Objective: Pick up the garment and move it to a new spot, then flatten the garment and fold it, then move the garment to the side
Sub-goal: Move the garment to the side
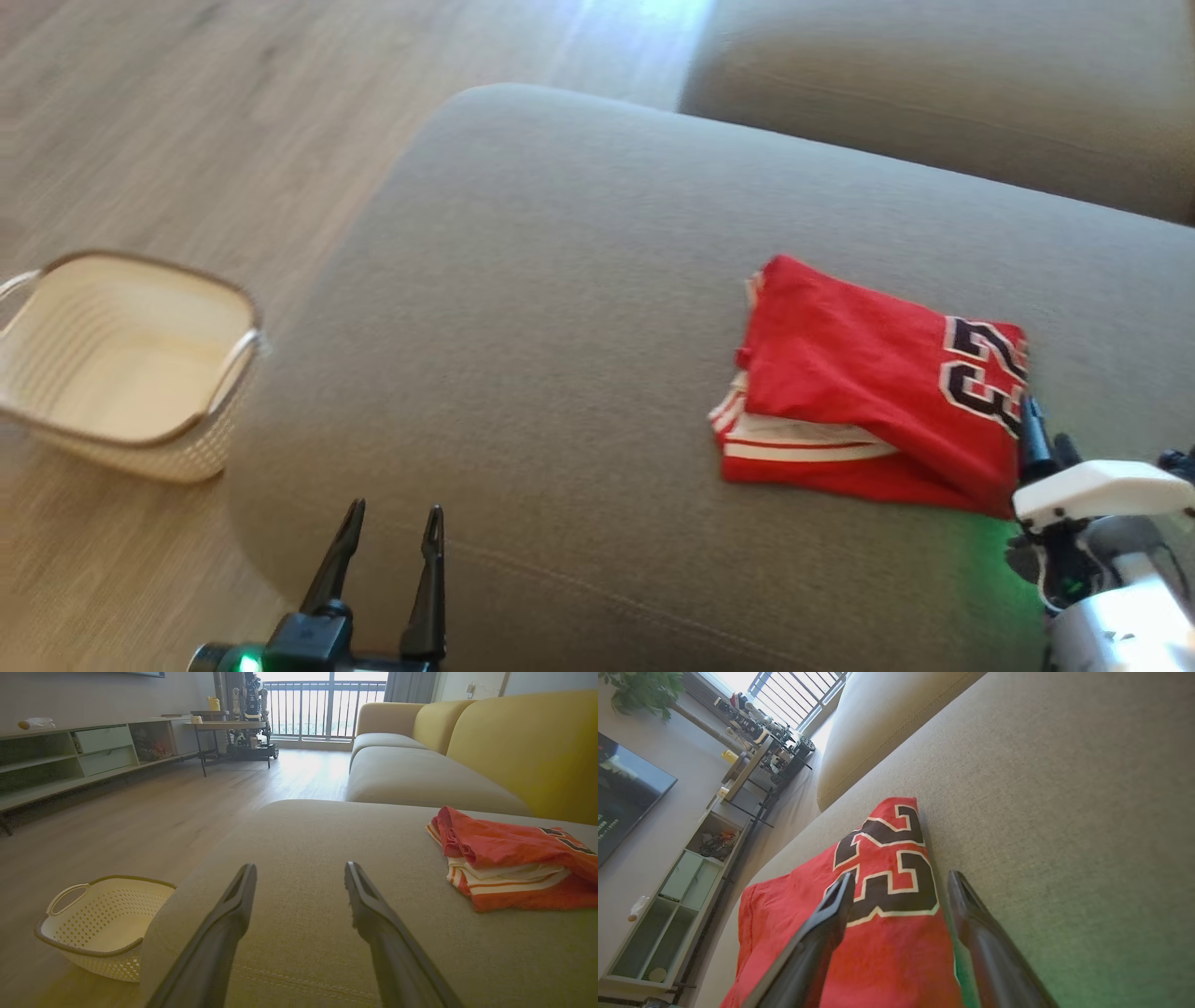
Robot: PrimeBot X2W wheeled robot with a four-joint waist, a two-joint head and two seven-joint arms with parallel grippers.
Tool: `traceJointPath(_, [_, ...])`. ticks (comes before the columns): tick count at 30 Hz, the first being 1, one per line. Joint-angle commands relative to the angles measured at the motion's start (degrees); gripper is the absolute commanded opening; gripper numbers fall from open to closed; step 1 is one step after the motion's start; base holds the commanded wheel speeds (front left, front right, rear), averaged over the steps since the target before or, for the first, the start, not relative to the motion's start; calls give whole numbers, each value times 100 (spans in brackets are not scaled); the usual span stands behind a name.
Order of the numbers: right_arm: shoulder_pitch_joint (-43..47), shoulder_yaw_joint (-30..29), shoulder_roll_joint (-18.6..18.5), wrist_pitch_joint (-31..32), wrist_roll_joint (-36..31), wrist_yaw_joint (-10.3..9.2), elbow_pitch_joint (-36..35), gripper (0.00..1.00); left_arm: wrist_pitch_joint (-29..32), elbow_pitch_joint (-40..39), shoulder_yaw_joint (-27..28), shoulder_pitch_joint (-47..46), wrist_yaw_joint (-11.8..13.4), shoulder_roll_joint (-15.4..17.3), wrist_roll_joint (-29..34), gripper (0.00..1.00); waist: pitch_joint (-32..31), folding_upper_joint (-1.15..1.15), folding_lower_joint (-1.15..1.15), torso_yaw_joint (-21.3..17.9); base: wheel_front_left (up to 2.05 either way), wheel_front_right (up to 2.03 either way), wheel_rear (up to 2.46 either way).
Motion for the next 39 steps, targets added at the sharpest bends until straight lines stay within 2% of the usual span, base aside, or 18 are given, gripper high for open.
traceJointPath(1, [-240,117,-132,54,64,-1,20,100,-69,-191,144,-291,10,-39,46,100,82,0,0,262,0,0,0])
traceJointPath(6, [-374,171,-349,323,116,-1,566,100,-69,-195,119,-320,1,-26,74,100,111,0,0,461,0,0,0])
traceJointPath(7, [-393,198,-367,362,113,-1,637,96,-69,-201,119,-323,5,-25,74,100,117,0,0,480,0,0,0])
traceJointPath(8, [-412,226,-382,373,110,-1,683,87,-69,-211,122,-323,10,-25,72,100,124,0,0,491,0,0,0])
traceJointPath(9, [-423,261,-391,389,105,-1,717,71,-69,-221,125,-326,17,-25,70,100,134,0,0,495,0,0,0])
traceJointPath(10, [-435,290,-396,397,110,-1,737,50,-69,-232,128,-328,25,-25,67,100,145,0,0,491,0,0,0])
traceJointPath(11, [-446,327,-408,387,105,-1,741,42,-69,-241,129,-331,34,-26,65,100,159,0,0,478,0,0,0])
traceJointPath(13, [-466,414,-429,343,85,-1,727,0,-69,-246,114,-338,40,-26,61,100,183,0,0,438,0,0,0])
traceJointPath(19, [-609,750,-558,124,-57,-1,555,0,-69,-261,82,-378,61,-29,55,100,284,0,0,206,0,0,0])
traceJointPath(29, [-1383,1486,-1003,-79,-767,-1,428,0,-69,-303,-23,-590,72,-34,32,100,639,0,0,-514,0,0,0])
traceJointPath(39, [-2622,1812,-1661,-87,-1361,-1,506,0,-69,-339,-138,-1079,38,-39,21,100,1183,0,0,-1333,0,0,0])
